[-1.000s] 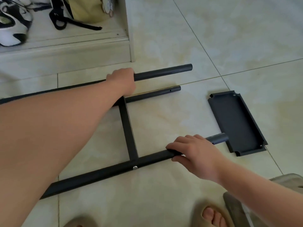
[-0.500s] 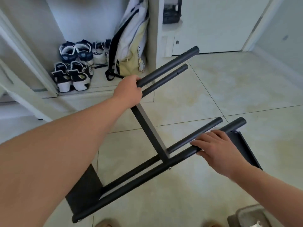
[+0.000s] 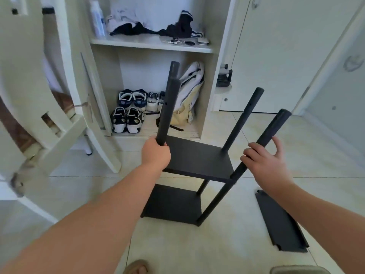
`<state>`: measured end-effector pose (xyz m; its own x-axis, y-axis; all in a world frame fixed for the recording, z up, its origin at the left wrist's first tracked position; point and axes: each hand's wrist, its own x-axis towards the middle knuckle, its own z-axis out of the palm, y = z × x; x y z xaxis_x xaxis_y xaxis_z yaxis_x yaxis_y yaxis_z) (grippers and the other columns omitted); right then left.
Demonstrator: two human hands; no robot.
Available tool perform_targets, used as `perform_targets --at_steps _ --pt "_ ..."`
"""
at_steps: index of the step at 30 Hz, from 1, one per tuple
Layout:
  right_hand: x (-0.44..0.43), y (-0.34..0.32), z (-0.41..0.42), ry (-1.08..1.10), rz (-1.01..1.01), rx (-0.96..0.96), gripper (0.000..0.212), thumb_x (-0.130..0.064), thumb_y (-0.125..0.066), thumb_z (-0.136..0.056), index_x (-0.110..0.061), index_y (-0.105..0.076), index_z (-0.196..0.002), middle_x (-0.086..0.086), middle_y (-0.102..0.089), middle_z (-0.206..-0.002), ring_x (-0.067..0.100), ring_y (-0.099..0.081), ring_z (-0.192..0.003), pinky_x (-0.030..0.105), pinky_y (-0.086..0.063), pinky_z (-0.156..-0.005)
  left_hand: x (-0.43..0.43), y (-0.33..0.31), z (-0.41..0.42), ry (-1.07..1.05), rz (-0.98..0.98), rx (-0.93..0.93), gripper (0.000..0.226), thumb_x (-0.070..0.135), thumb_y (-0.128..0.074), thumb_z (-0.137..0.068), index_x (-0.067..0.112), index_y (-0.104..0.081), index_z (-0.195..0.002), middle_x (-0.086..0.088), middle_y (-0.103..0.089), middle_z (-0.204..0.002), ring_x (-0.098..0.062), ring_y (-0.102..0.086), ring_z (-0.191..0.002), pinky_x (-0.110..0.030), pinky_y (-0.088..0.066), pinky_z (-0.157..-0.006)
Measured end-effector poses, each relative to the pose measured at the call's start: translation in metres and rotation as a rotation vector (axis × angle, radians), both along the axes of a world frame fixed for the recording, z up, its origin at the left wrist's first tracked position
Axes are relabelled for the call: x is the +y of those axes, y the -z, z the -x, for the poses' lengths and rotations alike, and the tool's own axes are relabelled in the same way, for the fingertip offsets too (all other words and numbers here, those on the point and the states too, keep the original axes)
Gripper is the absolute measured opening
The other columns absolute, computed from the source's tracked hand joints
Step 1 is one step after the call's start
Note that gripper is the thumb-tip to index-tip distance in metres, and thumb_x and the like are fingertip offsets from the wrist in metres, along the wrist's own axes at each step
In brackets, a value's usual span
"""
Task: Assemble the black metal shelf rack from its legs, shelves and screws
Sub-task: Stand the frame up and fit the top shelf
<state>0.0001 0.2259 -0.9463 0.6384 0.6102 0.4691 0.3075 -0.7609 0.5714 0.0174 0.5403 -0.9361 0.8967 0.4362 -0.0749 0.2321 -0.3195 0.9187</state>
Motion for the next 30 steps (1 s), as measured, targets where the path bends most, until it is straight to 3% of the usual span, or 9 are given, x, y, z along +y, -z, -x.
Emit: perform_targets --at_steps 5,7,9,11,15,19,21,24,30 --pt "-0.001 0.014 0.015 -0.017 0.002 0.023 0.037 0.011 -0.040 -0.071 -0.003 -0.070 -0.089 0.011 -0.064 -0.100 0.033 -0.062 -0.116 0.066 -0.026 -0.111 0.000 0.023 0.040 -0.025 0.093 0.022 0.018 0.007 -0.051 -0.098 0.017 -0.060 -0.108 -0.001 -0.065 -0.099 -0.012 -0.056 -0.080 -0.023 -0.041 -0.064" --pt "0.007 0.013 0.021 -0.047 -0.075 0.053 0.031 0.014 -0.054 -0.072 -0.003 -0.073 -0.088 0.013 -0.067 -0.104 0.035 -0.062 -0.119 0.062 -0.037 -0.108 0.006 0.026 0.045 -0.027 0.106 0.029 0.017 0.006 -0.052 -0.098 0.019 -0.059 -0.106 0.001 -0.065 -0.098 -0.012 -0.056 -0.080 -0.024 -0.044 -0.068" --pt "0.023 0.007 0.027 -0.058 -0.271 0.126 0.026 0.016 -0.075 -0.066 -0.001 -0.075 -0.086 0.017 -0.068 -0.106 0.041 -0.064 -0.114 0.061 -0.049 -0.099 0.013 0.030 0.049 -0.034 0.127 0.055 0.019 0.005 -0.053 -0.097 0.022 -0.058 -0.104 0.003 -0.064 -0.096 -0.011 -0.057 -0.085 -0.026 -0.045 -0.072" --pt "0.044 0.004 0.034 -0.083 -0.528 0.202 0.020 0.013 -0.079 -0.072 0.002 -0.074 -0.088 0.018 -0.066 -0.105 0.042 -0.063 -0.103 0.054 -0.055 -0.087 0.022 0.035 0.053 -0.040 0.145 0.087 0.022 0.004 -0.054 -0.097 0.026 -0.056 -0.095 0.004 -0.066 -0.096 -0.017 -0.059 -0.093 -0.033 -0.046 -0.082" --pt "0.073 0.004 0.044 0.078 -1.201 0.352 0.024 -0.006 -0.069 -0.092 -0.014 -0.059 -0.112 -0.005 -0.047 -0.117 0.015 -0.050 -0.110 0.024 -0.042 -0.087 0.040 0.043 0.055 -0.046 0.179 0.154 0.030 -0.003 -0.057 -0.094 0.027 -0.053 -0.090 -0.001 -0.069 -0.103 -0.022 -0.062 -0.105 -0.045 -0.048 -0.101" --pt "0.082 0.006 0.037 0.236 -1.569 0.565 0.053 -0.017 -0.064 -0.098 -0.024 -0.036 -0.142 -0.018 -0.038 -0.132 0.006 -0.048 -0.115 0.027 -0.046 -0.085 0.047 0.046 0.053 -0.026 0.172 0.166 0.029 -0.005 -0.060 -0.091 0.024 -0.056 -0.095 -0.003 -0.065 -0.103 -0.024 -0.062 -0.106 -0.040 -0.051 -0.091" --pt "0.083 0.008 0.033 0.242 -1.631 0.661 0.050 -0.018 -0.058 -0.101 -0.026 -0.036 -0.146 -0.015 -0.049 -0.128 0.009 -0.054 -0.112 0.023 -0.048 -0.078 0.047 0.047 0.055 -0.015 0.097 0.190 0.022 0.002 -0.061 -0.093 0.021 -0.056 -0.103 -0.005 -0.062 -0.105 -0.027 -0.060 -0.103 -0.035 -0.049 -0.079" --pt "0.085 0.011 0.027 0.320 -1.618 0.656 0.033 -0.018 -0.050 -0.105 -0.022 -0.045 -0.137 -0.009 -0.057 -0.116 0.013 -0.061 -0.097 0.023 -0.045 -0.069 0.044 0.049 0.059 0.029 -0.033 0.311 0.036 0.017 -0.058 -0.099 0.013 -0.048 -0.133 -0.011 -0.058 -0.126 -0.034 -0.059 -0.114 -0.041 -0.053 -0.092" --pt "0.085 0.015 0.031 0.345 -1.592 0.585 0.023 -0.016 -0.047 -0.105 -0.019 -0.049 -0.127 -0.007 -0.059 -0.110 0.003 -0.058 -0.083 0.025 -0.045 -0.064 0.041 0.048 0.061 0.015 -0.037 0.313 0.037 0.024 -0.051 -0.103 0.012 -0.045 -0.137 -0.013 -0.058 -0.131 -0.035 -0.060 -0.118 -0.049 -0.052 -0.100"
